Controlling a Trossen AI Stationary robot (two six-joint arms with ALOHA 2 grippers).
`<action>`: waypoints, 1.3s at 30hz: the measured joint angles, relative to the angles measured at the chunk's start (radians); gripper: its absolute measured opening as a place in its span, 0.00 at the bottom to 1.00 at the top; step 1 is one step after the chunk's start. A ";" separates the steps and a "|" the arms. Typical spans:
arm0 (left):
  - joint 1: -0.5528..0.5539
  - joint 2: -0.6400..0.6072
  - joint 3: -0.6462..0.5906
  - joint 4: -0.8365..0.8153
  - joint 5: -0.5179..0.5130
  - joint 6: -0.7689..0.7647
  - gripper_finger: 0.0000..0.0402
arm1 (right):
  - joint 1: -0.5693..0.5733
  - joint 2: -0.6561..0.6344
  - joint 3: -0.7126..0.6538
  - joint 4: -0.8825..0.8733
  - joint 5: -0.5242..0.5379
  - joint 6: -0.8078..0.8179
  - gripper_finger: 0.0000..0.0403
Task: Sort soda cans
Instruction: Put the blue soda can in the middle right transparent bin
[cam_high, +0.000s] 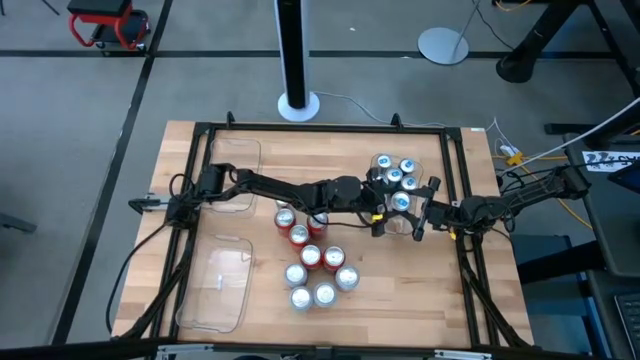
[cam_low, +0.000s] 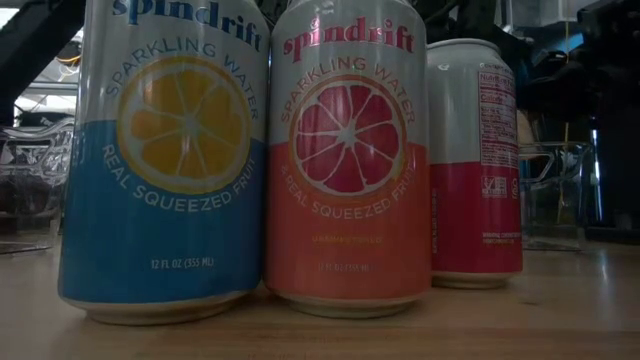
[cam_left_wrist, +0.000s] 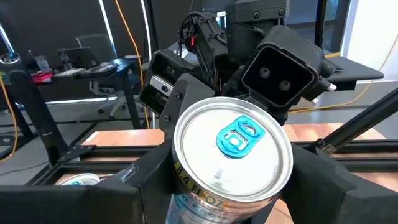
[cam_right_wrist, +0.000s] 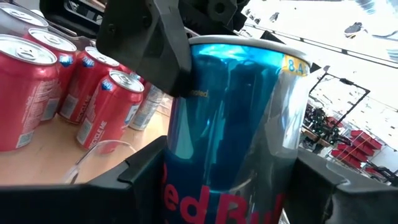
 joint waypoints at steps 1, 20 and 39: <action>0.000 0.000 0.000 0.000 0.000 0.001 0.58 | 0.000 0.000 0.000 0.000 0.000 -0.003 0.61; -0.051 -0.057 0.000 -0.133 -0.045 0.106 0.58 | 0.000 -0.013 0.002 -0.004 -0.083 -0.064 0.61; -0.016 -0.051 0.000 -0.107 -0.027 0.072 0.57 | 0.000 -0.010 0.000 0.021 -0.053 -0.041 0.61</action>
